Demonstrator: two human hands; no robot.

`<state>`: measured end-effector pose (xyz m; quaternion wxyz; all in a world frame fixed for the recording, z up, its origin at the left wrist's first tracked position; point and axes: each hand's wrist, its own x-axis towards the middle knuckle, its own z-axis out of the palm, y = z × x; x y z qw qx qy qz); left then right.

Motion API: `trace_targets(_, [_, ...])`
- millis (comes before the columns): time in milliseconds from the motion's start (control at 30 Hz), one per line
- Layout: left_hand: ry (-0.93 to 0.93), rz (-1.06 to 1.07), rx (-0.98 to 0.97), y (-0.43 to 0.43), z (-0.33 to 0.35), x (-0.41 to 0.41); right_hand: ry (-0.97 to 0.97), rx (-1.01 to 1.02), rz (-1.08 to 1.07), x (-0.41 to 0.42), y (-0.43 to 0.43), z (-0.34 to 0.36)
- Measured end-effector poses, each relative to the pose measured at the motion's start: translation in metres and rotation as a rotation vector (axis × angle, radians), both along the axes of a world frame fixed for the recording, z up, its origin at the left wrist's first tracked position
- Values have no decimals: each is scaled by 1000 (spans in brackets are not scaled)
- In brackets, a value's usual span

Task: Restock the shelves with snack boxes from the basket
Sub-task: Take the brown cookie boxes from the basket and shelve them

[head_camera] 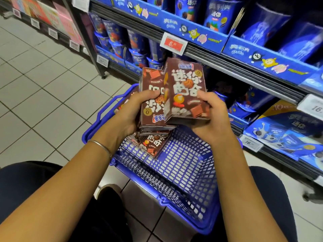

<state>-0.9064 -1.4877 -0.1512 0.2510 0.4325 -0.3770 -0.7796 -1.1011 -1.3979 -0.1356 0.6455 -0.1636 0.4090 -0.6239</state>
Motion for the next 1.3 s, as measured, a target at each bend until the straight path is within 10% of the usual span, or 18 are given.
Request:
trace_targets(500, [29, -9, 62, 13, 36, 1, 167, 187, 94, 18, -7, 50])
trace_targets(900, [63, 94, 216, 46, 308, 20, 108, 310, 53, 45, 21, 336])
trace_targets(1300, [125, 72, -108, 91, 604, -32, 223, 55, -26, 1, 95, 632])
